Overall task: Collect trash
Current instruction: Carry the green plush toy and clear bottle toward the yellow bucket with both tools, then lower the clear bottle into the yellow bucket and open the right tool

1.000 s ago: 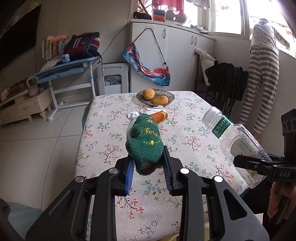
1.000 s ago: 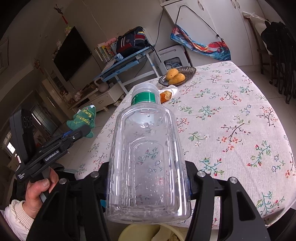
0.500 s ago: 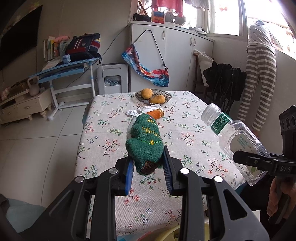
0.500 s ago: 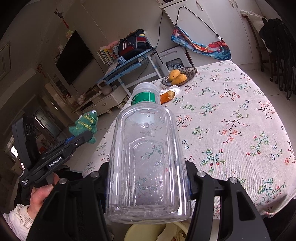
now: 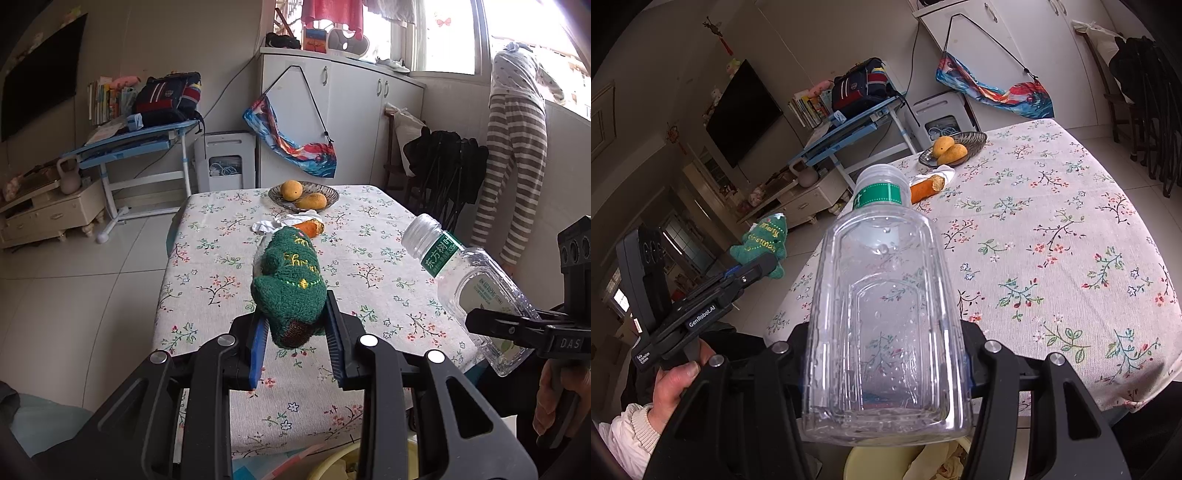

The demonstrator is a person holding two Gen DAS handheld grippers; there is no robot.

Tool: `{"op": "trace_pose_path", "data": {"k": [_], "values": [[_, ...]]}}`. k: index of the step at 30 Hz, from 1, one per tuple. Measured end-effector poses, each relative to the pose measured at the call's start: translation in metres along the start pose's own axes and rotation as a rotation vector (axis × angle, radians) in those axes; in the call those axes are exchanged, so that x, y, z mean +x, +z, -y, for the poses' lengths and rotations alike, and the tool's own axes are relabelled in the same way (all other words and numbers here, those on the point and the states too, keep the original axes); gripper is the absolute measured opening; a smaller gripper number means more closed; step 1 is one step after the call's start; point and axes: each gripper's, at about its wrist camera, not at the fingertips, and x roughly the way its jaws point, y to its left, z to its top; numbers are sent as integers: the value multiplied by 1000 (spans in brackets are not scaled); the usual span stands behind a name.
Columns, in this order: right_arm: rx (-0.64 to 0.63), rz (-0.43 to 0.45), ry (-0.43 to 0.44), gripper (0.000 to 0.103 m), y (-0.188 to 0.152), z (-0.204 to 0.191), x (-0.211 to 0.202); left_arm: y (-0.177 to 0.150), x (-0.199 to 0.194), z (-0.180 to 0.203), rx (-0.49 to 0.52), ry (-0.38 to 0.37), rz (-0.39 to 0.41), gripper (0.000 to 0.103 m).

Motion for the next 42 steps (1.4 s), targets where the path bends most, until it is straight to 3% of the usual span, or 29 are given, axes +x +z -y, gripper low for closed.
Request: {"op": "trace_pose_path", "data": {"k": [12,23,28,38,42], "values": [[-2,-9,10,56,-9,-7,-4,-1,-7,0,-2,2,6,28],[-41,-87,33,56,-34,-28,-5,0,-18,0,-8,5,27,28],[-68,-177,44,56,-51,-39,3,0,-22,-1,-14,7,35,28],[-187,-444,43,56,-100,-63,31,-3,-28,1,-18,10,43,28],[-221,-501,31,56,-115,-68,34,-7,-33,2,-20,14,44,28]]}}
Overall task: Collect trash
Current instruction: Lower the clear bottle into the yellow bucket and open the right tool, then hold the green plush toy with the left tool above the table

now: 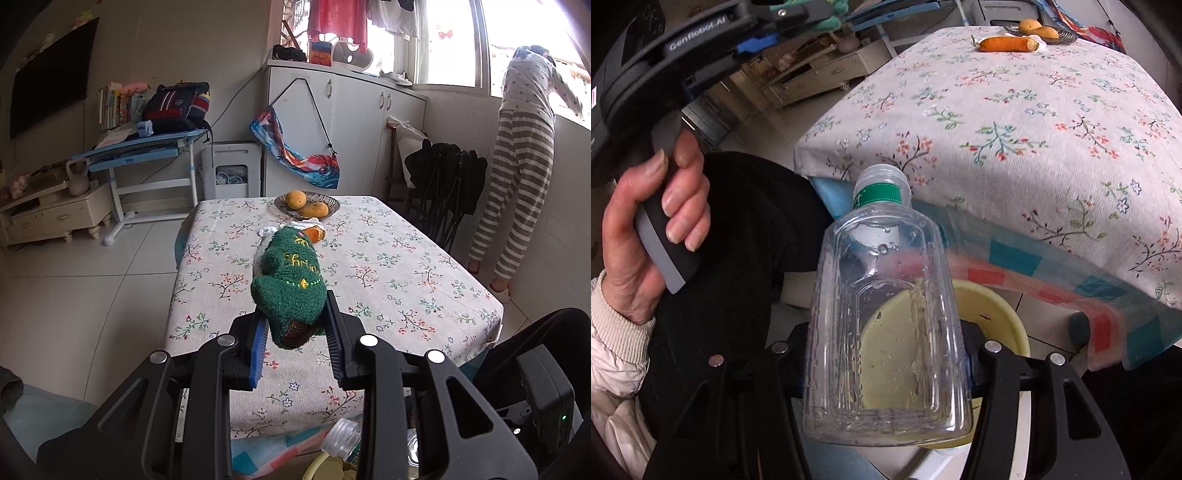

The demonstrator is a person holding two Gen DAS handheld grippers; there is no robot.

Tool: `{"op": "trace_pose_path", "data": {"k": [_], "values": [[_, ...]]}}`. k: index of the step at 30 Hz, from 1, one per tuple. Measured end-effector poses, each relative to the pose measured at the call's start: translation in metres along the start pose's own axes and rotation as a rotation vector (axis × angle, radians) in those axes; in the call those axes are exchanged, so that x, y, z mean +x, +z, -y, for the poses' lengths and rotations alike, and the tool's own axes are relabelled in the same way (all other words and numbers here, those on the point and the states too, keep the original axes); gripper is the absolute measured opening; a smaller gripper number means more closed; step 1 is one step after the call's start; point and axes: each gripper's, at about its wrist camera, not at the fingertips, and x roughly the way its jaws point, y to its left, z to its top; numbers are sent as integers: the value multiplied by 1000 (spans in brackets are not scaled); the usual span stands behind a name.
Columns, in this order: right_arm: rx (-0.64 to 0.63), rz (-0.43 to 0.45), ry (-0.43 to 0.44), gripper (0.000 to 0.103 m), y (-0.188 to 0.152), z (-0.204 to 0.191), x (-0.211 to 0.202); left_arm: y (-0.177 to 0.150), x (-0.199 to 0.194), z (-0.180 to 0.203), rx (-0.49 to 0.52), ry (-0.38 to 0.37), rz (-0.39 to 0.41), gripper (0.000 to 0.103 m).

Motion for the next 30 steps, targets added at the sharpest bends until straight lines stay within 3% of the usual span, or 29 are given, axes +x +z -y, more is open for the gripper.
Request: {"op": "trace_pose_path", "data": {"k": [13,23,30], "values": [[-55,-87,-39,58,-5,-8,21,-6,-4,5,10,1,-3,28],[-17,-18,-38,63,-1,-2,7,-8,-4,4,11,0,-2,28],[35,84,-53,69,4,7,-9,-9,-4,4,12,-1,-3,28]]}}
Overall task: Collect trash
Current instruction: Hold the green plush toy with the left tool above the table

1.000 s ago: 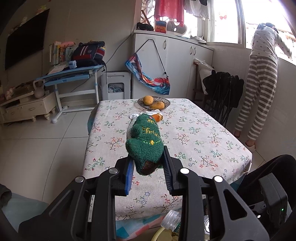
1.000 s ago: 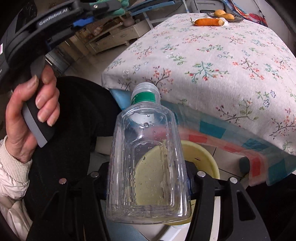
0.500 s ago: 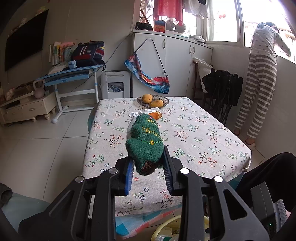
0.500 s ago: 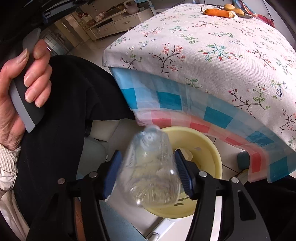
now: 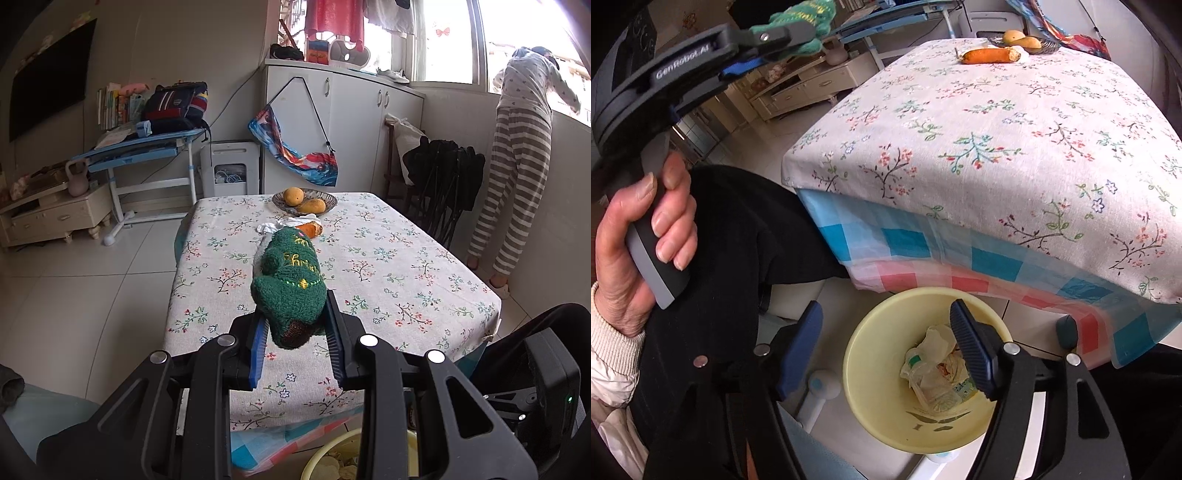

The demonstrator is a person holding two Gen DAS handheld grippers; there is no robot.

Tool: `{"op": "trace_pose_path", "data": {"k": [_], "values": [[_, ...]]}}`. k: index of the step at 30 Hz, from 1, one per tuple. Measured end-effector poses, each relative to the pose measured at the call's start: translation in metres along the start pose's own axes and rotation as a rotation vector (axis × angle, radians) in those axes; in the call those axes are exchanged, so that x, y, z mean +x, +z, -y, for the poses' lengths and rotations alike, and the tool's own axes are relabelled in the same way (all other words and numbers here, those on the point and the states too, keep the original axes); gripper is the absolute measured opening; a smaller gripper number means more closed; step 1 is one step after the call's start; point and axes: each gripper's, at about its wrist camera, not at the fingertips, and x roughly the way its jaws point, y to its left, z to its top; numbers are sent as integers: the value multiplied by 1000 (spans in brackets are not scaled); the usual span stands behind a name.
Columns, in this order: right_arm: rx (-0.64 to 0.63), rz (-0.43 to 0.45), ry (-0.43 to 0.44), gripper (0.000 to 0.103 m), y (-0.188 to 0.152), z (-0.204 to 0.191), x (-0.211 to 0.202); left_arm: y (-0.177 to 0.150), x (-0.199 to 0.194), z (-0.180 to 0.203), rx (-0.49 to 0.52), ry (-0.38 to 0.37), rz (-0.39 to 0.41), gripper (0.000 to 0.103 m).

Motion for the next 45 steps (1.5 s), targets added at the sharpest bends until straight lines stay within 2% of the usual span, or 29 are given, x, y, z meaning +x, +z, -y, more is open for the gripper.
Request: {"op": "trace_pose_path", "data": {"k": [7,13,36,45], "values": [[73,96,-7,70,5,13,-15,0,-1,0,0,0,0,28],[97,133,-14,71,8,17,-21,0,0,0,-1,0,0,28],[113,169,-20,71,9,22,-29,0,-1,-1,-1,-2,0,28],[118,217,-35,71,9,24,-37,0,-1,0,3,-1,-2,28]]}}
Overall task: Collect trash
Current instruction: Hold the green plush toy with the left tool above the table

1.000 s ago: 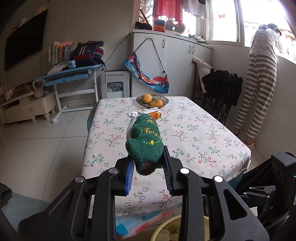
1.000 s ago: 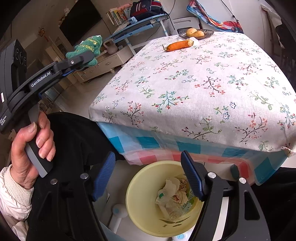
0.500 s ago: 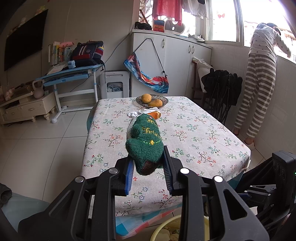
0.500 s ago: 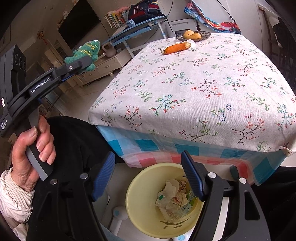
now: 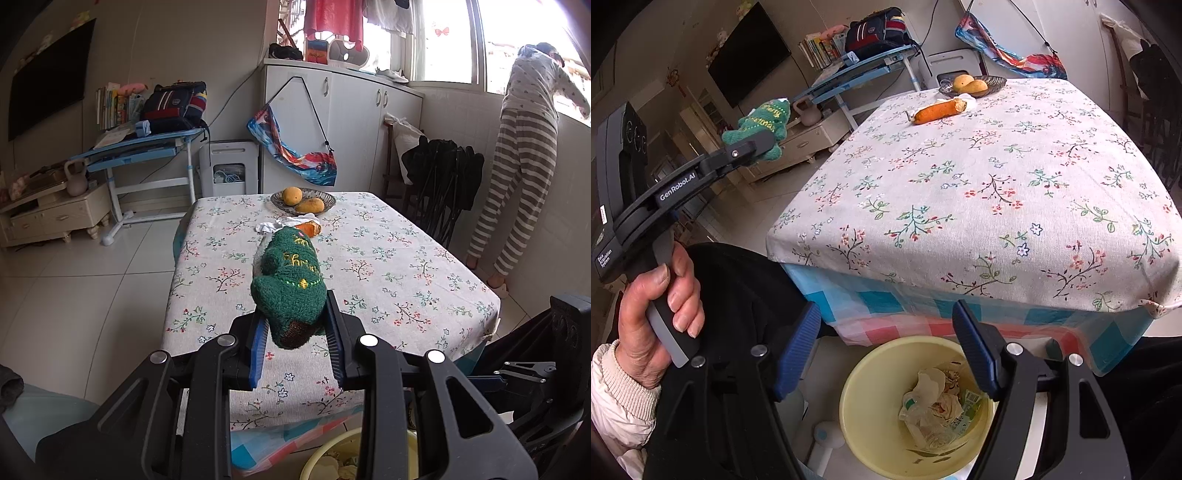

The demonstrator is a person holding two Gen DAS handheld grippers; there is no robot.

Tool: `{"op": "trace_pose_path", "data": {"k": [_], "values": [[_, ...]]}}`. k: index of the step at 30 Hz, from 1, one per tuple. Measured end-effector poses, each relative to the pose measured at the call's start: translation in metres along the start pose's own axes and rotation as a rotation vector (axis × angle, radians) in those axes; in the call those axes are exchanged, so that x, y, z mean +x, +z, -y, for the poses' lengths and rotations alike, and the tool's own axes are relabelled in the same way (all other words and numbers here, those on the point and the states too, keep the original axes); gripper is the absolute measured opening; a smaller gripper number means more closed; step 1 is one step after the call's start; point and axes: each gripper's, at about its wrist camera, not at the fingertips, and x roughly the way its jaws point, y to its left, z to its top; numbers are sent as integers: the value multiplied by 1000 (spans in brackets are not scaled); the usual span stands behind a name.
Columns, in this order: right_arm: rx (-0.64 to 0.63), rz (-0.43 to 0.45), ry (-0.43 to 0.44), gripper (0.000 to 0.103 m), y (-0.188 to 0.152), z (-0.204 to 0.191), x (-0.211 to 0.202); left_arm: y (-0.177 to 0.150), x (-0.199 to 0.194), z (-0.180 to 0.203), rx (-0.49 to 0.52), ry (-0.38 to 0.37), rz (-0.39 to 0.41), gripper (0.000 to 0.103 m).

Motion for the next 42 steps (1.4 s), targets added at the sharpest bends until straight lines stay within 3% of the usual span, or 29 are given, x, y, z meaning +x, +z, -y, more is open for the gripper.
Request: {"op": "trace_pose_path", "data": {"k": [12,42], "values": [[-16,36,-61,71,0,2,-3,-5,5,9,5,-9,-2,28],[-7,70,-72,71,1,6,-10,-6,3,9,5,-13,1,28]]}}
